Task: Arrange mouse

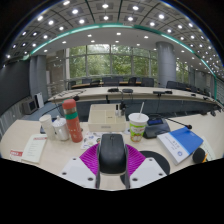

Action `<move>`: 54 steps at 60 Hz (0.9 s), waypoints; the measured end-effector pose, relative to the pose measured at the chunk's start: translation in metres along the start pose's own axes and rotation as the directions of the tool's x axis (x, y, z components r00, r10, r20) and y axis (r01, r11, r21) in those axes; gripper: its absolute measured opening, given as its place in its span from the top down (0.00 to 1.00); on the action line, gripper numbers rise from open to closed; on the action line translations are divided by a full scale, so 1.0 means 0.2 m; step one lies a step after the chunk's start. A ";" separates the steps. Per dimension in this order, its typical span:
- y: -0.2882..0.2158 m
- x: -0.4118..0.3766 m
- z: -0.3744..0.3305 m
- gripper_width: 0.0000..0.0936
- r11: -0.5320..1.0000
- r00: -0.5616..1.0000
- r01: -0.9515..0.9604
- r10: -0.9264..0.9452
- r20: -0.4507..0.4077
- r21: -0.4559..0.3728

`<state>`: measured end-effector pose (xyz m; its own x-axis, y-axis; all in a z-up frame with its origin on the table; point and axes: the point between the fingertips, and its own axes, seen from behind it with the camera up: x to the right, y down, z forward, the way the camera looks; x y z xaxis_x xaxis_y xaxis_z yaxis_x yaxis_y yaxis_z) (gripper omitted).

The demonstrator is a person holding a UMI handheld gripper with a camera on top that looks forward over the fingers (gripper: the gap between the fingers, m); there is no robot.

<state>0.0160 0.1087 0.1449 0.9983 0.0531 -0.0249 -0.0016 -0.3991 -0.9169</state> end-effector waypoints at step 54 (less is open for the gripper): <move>0.41 0.66 -0.05 0.08 0.981 0.993 -0.013 -0.010 -0.118 -0.195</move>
<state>0.1486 0.0727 0.0702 0.9982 -0.0517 0.0316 -0.0036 -0.5708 -0.8211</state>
